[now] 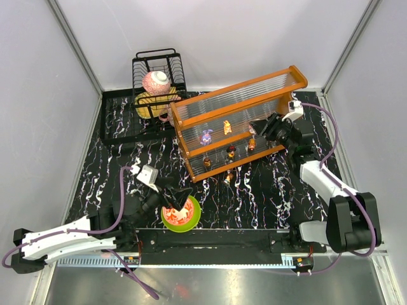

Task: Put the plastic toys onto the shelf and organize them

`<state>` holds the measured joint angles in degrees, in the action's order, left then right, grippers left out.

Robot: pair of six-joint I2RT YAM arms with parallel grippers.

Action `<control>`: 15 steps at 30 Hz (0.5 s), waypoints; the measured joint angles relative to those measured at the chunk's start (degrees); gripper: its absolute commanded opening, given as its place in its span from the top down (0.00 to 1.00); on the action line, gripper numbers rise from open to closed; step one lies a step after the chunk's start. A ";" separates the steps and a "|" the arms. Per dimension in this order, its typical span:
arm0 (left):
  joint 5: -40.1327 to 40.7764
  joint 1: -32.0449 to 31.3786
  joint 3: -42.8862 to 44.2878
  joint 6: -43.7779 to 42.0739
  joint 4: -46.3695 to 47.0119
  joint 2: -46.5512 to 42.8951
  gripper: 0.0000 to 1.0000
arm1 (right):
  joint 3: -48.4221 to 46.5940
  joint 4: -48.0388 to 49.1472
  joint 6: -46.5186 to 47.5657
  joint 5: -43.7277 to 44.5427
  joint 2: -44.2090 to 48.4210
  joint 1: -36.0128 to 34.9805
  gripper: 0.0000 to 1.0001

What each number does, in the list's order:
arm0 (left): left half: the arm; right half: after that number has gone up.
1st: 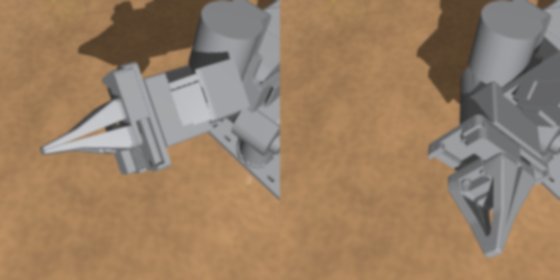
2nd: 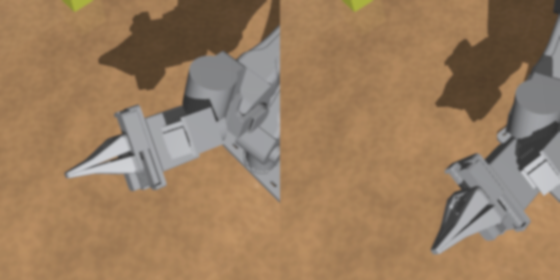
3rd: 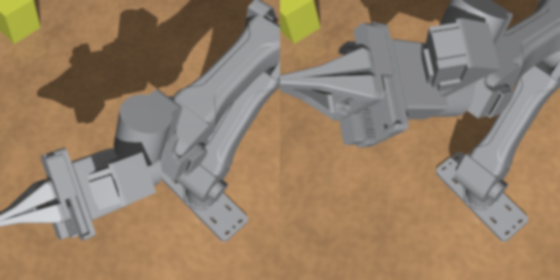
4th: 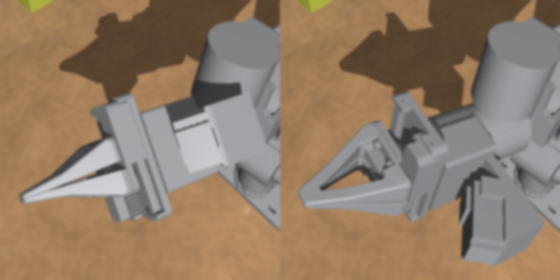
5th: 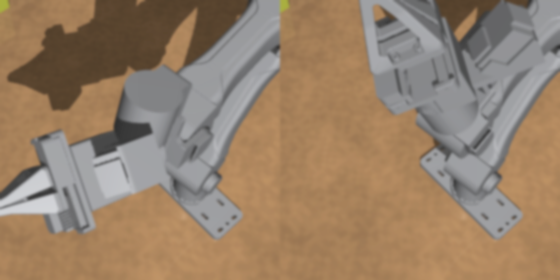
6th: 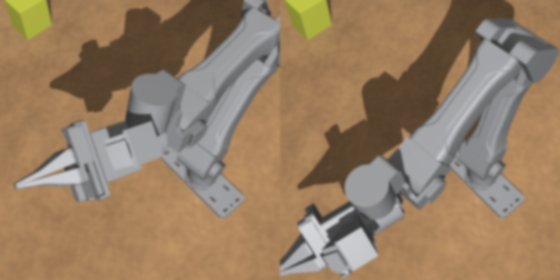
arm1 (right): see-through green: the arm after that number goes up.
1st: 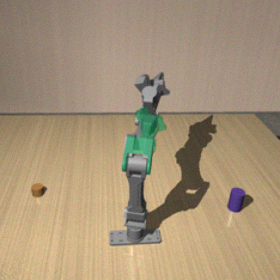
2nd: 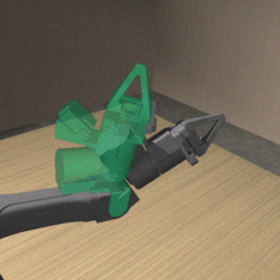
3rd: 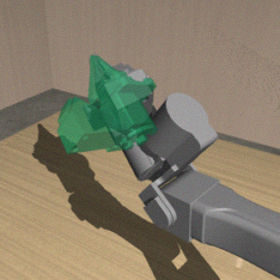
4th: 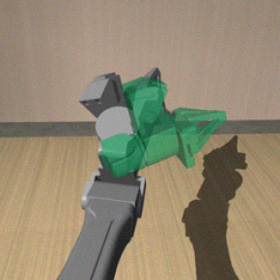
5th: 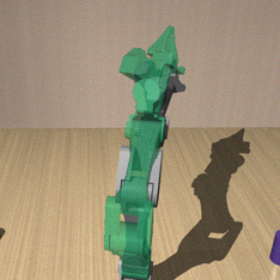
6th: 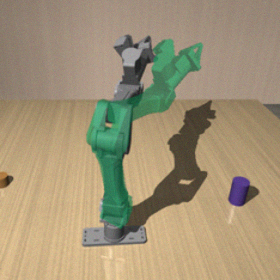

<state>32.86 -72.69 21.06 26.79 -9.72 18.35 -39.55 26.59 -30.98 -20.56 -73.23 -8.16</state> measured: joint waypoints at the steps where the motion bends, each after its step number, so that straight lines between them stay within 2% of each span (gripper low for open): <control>1: 0.00 0.04 -0.09 0.00 0.11 0.00 0.01 | -0.09 0.37 -0.13 0.02 -0.55 0.00 1.00; 15: 0.09 0.79 -0.11 -0.57 0.83 0.00 0.01 | -2.56 4.63 -0.83 0.09 -5.42 -0.02 0.98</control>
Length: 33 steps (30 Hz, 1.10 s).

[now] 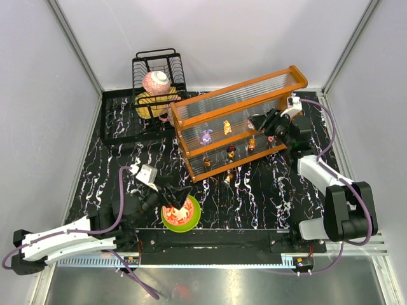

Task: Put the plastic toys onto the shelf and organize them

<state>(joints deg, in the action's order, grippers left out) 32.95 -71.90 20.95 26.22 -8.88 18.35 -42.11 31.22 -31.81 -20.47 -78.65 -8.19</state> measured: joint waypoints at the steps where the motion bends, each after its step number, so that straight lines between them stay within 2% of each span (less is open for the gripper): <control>1: -0.02 0.00 0.00 -0.09 0.07 0.00 0.01 | -0.11 0.15 0.00 0.00 -0.24 0.02 0.98; 33: -0.07 0.72 -0.87 -0.28 1.22 -0.39 0.01 | -2.69 -0.87 0.44 3.78 -4.07 -2.75 0.99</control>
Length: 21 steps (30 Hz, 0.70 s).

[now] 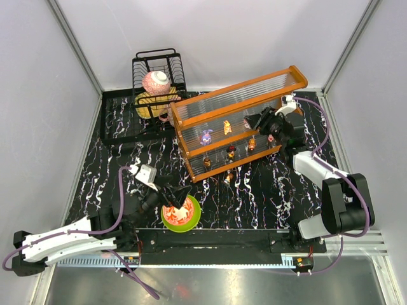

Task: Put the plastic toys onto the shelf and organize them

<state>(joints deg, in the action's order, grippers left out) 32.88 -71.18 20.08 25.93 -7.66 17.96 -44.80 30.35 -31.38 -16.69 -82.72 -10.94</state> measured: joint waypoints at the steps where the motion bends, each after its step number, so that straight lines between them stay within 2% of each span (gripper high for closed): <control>1: 0.00 0.00 0.00 0.00 0.00 -0.02 0.01 | 0.00 0.02 0.00 0.11 -0.11 -0.07 0.99; 7: -0.02 0.07 -0.02 -0.02 0.00 -0.50 0.01 | 0.00 0.33 -0.02 0.37 -0.50 -0.44 0.97; 12: -0.02 0.11 -0.13 0.00 0.02 -0.76 0.01 | -0.02 0.76 0.00 0.74 -0.74 -0.63 0.91; 17: -0.02 0.22 -0.61 0.00 0.02 -1.16 0.01 | -0.02 1.33 0.00 0.74 -1.05 -0.66 0.81; 20: -0.02 0.28 -0.76 0.00 -0.04 -1.38 0.01 | -0.02 1.57 0.00 0.74 -1.22 -0.66 0.68; 21: -0.02 0.28 -0.76 0.00 -0.02 -1.38 0.01 | -0.02 1.60 0.00 0.74 -1.25 -0.66 0.59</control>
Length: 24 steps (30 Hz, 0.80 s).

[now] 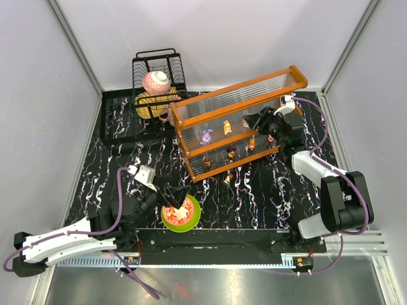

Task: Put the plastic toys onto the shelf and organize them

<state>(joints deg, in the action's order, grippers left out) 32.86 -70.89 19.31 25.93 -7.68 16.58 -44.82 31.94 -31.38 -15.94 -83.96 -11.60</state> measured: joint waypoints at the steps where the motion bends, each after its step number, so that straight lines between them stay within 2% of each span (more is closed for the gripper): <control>1: 0.00 0.00 -0.02 0.00 -0.02 0.00 0.01 | 0.00 0.02 0.00 0.00 -0.02 0.00 0.56; 7: 0.00 0.02 -0.09 0.00 -0.02 -0.04 0.01 | 0.00 0.26 0.02 -0.04 -0.11 0.00 0.46; 24: 0.00 0.04 -0.24 0.02 -0.04 -0.87 0.01 | 0.00 0.68 0.02 -0.20 -0.28 0.00 0.36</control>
<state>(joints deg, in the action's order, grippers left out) 32.86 -70.85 19.07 25.96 -7.73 15.70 -44.82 32.62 -31.35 -16.14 -84.25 -11.60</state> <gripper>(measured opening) 0.984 0.637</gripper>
